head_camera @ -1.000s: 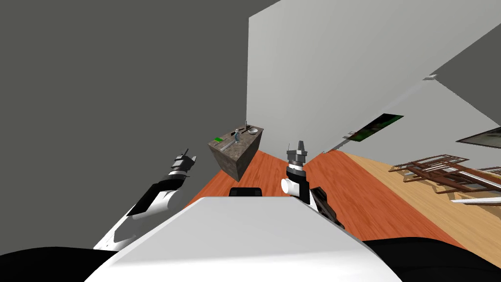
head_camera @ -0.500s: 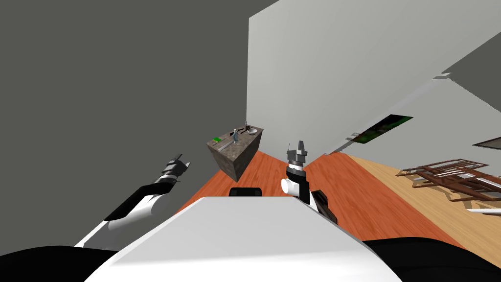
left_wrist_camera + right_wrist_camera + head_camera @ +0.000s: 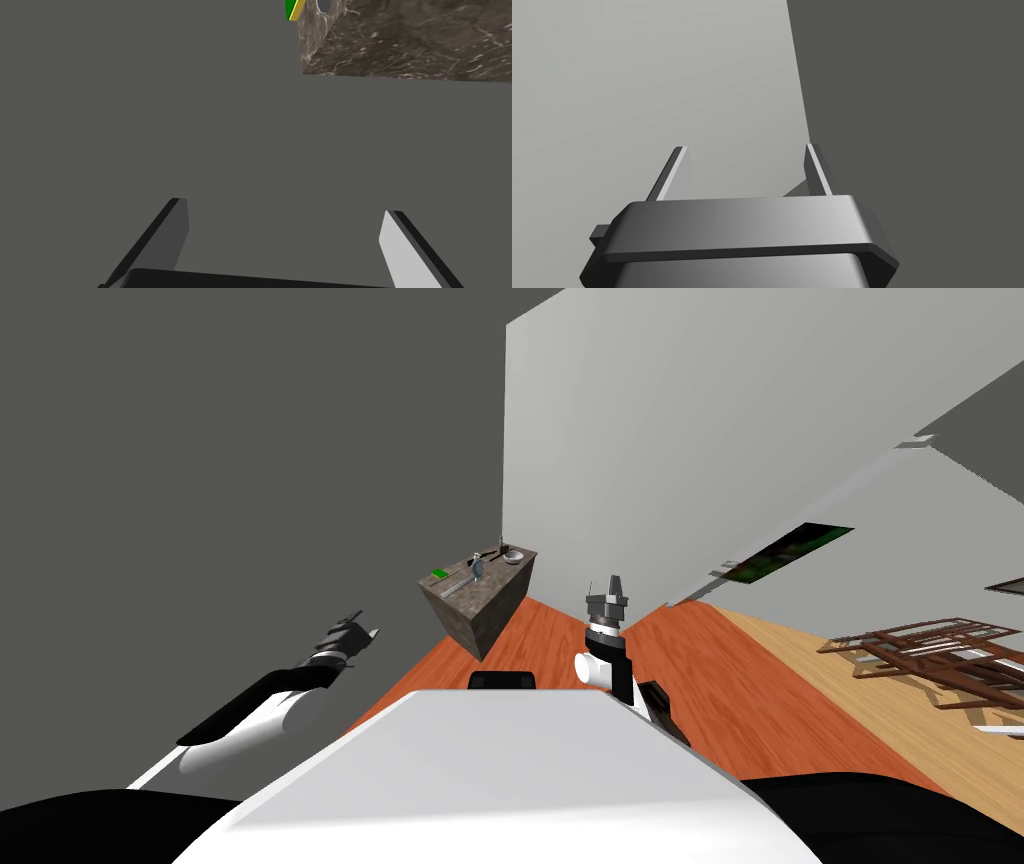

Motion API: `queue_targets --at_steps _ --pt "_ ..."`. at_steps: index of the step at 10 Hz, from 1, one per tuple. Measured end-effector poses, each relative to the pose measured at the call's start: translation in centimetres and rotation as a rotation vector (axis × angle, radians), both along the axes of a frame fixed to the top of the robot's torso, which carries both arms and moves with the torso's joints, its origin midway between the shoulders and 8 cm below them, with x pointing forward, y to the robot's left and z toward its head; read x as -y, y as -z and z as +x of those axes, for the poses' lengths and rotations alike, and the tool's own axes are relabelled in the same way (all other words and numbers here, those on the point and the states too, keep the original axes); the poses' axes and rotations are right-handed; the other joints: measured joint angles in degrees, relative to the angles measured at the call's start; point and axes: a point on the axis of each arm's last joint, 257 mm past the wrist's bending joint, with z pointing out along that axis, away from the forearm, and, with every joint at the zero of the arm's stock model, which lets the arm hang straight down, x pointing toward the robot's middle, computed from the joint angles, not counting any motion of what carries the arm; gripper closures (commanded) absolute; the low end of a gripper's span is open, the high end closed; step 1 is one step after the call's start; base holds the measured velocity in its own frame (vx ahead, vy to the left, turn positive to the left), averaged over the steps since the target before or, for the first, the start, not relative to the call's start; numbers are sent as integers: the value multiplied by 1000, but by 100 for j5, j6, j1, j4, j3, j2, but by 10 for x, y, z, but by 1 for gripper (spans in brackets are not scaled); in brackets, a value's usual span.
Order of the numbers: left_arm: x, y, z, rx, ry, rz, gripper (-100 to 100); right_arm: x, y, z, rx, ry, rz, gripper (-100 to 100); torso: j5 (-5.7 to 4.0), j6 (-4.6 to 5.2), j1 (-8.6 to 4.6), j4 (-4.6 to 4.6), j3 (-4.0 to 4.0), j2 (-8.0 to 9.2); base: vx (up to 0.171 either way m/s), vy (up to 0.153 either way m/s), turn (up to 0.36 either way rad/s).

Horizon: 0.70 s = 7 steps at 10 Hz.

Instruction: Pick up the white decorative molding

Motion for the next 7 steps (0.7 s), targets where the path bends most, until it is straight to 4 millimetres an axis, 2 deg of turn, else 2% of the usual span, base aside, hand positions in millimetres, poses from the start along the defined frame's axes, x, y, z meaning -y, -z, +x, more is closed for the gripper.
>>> queue_targets --at_steps 5,7 --pt "-53 36 -32 -150 -92 -112 -100 0 0 0 0 0 0 0 0 1 3 -1 -2 -2 61 -95 -1" --pt "-71 50 -49 -204 -135 -163 -100 0 0 0 0 0 0 0 1 1 6 -2 -4 -6 53 -52 -1"
